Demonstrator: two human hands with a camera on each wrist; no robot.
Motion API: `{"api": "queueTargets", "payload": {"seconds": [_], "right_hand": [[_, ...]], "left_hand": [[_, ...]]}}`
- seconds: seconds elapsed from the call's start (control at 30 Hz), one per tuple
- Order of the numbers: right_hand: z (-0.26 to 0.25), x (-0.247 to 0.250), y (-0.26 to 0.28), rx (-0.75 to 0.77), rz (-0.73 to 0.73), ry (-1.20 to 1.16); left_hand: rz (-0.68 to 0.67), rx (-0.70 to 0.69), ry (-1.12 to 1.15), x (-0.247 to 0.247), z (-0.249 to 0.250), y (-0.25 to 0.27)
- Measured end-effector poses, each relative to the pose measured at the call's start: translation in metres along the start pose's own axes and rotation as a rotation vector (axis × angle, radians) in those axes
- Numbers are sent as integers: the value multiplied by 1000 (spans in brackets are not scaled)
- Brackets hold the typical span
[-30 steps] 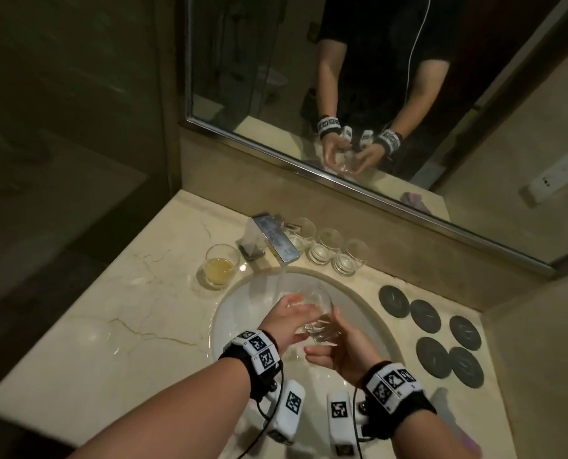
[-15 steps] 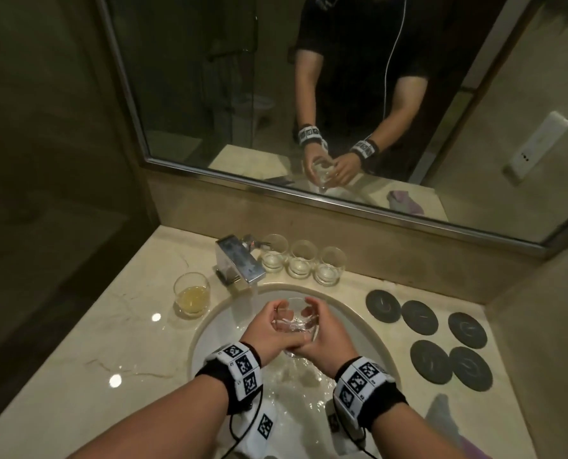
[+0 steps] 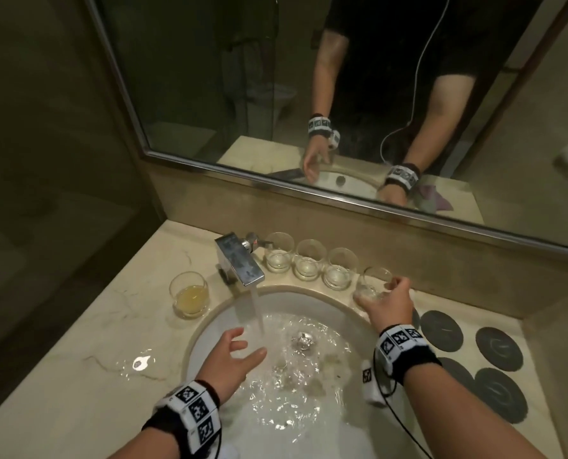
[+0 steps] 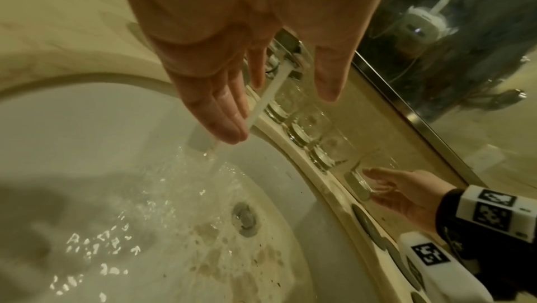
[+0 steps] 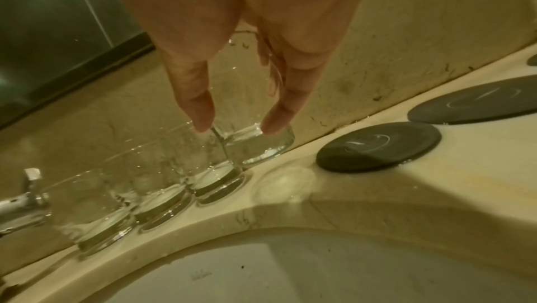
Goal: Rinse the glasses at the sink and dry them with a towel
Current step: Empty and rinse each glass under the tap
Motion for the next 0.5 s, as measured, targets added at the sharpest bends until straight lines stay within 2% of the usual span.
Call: {"api": "queueTargets", "payload": {"seconds": [0.2, 0.5], "right_hand": [[11, -14, -26, -80, -2, -5], [8, -26, -42, -100, 12, 8]], "left_hand": [[80, 57, 113, 22, -18, 3], [243, 103, 179, 62, -23, 0]]}}
Point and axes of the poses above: each hand's wrist, its own y-axis away from the middle knuckle, its own x-axis out of the back of the hand, z = x × y, the point moved 9 cm from there along -y, towards the middle knuckle, and after that the axes turned 6 degrees about y, right-handed, at the moved point
